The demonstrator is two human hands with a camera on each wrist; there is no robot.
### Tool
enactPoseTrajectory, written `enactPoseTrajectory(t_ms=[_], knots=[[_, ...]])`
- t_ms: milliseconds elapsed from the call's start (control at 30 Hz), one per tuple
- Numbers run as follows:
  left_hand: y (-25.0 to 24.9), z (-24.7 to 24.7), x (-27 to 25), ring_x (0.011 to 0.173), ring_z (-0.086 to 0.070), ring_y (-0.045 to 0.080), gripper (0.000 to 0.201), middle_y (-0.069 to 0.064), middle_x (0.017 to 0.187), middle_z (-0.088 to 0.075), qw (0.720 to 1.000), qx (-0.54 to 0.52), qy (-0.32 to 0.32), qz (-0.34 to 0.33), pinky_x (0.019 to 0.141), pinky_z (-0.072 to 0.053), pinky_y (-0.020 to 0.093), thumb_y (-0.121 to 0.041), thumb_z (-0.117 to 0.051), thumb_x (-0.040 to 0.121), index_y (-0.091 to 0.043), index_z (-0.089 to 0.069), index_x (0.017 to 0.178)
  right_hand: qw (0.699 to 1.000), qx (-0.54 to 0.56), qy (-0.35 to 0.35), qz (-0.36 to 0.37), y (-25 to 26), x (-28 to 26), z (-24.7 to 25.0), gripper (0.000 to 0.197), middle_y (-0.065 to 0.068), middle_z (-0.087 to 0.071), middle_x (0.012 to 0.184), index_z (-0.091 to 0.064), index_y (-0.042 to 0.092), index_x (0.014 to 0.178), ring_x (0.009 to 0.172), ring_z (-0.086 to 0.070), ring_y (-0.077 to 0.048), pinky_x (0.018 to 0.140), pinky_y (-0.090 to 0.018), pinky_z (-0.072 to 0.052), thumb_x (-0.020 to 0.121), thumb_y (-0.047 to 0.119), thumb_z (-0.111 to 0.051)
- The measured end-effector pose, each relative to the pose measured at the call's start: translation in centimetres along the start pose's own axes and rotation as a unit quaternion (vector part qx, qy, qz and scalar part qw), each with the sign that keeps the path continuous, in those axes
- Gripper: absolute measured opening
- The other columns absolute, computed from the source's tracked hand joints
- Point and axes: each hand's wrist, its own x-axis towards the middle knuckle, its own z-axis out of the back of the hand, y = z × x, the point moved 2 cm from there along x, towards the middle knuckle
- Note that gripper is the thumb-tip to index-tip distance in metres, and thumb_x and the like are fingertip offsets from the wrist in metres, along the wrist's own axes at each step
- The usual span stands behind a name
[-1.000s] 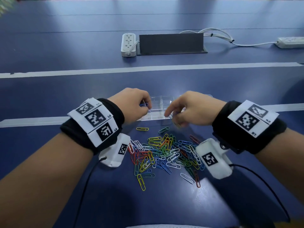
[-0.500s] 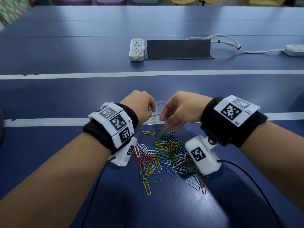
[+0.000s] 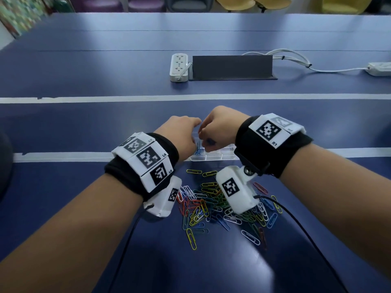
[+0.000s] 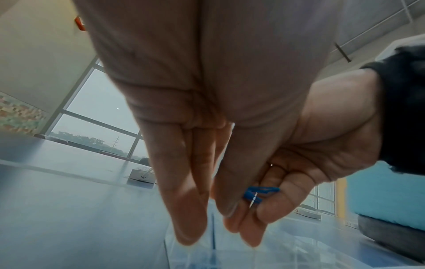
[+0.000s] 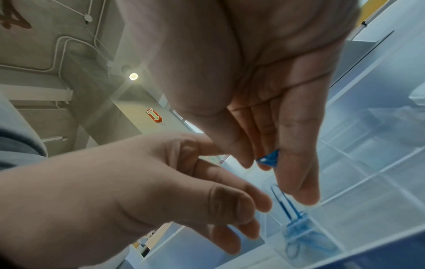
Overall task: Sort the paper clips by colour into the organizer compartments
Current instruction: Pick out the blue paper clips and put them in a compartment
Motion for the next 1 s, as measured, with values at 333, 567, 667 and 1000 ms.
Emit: enactPoseTrajectory(t_ms=[333, 567, 667, 1000], knots=[[0.9, -0.2, -0.2, 0.064, -0.056, 0.008, 0.048, 0.004, 0.094, -0.072, 0.998, -0.062, -0.023, 0.002, 0.073, -0.049, 0.026, -0.003, -0.055, 0.083, -0.022, -0.051, 0.127, 1.000, 0.028, -0.005, 0.014, 0.4, -0.2, 0.0, 0.023, -0.016, -0.074, 0.093, -0.071, 0.001, 0.099, 0.090, -0.071, -0.031, 0.088, -0.045, -0.055, 0.080, 0.001, -0.058], [2.1, -0.2, -1.4, 0.066, -0.050, 0.008, 0.011, -0.014, 0.065, -0.052, 1.000, 0.002, -0.023, -0.006, 0.069, -0.038, 0.020, -0.024, -0.065, 0.082, -0.019, -0.070, 0.091, 0.999, 0.037, -0.013, 0.035, -1.7, -3.1, 0.8, 0.025, -0.007, -0.075, 0.080, -0.070, 0.015, 0.090, 0.062, -0.073, -0.016, 0.074, -0.032, -0.060, 0.082, 0.002, -0.050], [2.1, -0.6, -2.2, 0.062, -0.050, 0.004, 0.008, -0.013, 0.062, -0.056, 0.999, 0.029, 0.024, -0.024, 0.062, -0.039, 0.020, -0.027, -0.067, 0.079, -0.022, -0.073, 0.083, 0.997, -0.029, 0.000, 0.073, -2.4, -4.7, 0.5, 0.019, 0.001, -0.073, 0.063, -0.072, 0.020, 0.083, 0.042, -0.060, 0.002, 0.070, -0.022, -0.057, 0.081, 0.010, -0.056], [2.1, -2.5, -4.0, 0.056, -0.050, 0.000, 0.010, -0.010, 0.059, -0.058, 0.989, 0.082, 0.116, -0.040, 0.068, -0.047, 0.022, -0.023, -0.073, 0.074, -0.025, -0.073, 0.084, 0.966, -0.165, 0.098, 0.176, -1.8, -7.5, -3.6, 0.020, 0.001, -0.073, 0.083, -0.076, 0.022, 0.092, 0.073, -0.061, -0.017, 0.071, -0.028, -0.052, 0.076, 0.034, -0.071]])
